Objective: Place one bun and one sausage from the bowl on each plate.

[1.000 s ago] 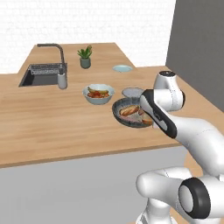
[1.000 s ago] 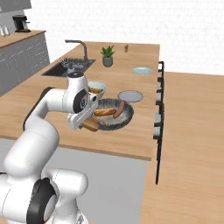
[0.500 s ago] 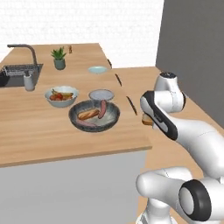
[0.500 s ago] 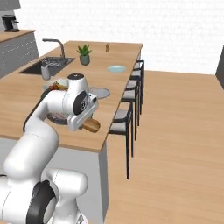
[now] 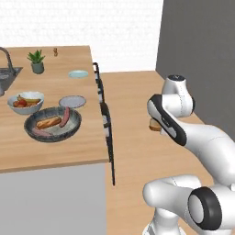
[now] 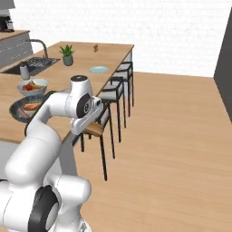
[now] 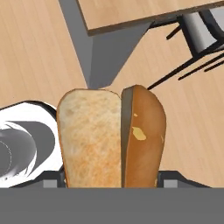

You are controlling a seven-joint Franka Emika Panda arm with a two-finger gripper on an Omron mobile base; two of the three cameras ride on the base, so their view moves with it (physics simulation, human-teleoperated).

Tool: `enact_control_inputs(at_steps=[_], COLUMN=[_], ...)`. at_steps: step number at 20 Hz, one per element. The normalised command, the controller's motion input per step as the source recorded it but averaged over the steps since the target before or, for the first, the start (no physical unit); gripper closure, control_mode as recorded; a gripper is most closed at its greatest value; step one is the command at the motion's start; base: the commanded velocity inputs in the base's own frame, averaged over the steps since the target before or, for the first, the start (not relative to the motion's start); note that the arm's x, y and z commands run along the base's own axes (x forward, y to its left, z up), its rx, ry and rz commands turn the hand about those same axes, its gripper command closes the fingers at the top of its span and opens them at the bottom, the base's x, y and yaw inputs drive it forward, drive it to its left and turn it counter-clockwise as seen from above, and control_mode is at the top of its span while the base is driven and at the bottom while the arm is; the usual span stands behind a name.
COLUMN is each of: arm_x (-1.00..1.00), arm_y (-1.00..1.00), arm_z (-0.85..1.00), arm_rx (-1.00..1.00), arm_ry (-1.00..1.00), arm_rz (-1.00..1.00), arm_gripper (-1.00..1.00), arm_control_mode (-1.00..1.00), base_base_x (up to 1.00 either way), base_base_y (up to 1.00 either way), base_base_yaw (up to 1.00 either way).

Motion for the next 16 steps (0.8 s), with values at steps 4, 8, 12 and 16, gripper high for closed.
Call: enact_control_inputs(at_steps=[4,8,12,16], arm_x=[0.0,0.0,0.0,0.0], arm_y=[0.0,0.0,0.0,0.0], arm_z=[0.0,0.0,0.0,0.0], arm_rx=[0.0,0.0,0.0,0.0], arm_ry=[0.0,0.0,0.0,0.0], arm_rz=[0.0,0.0,0.0,0.0], arm_gripper=[1.0,1.0,1.0,1.0], arm_control_mode=[1.0,1.0,1.0,1.0], base_base_x=[0.27,0.46,0.49,0.19], base_base_y=[-0.81,-0.77,-0.82,-0.98], base_base_yaw=[0.23,0.45,0.5,0.52])
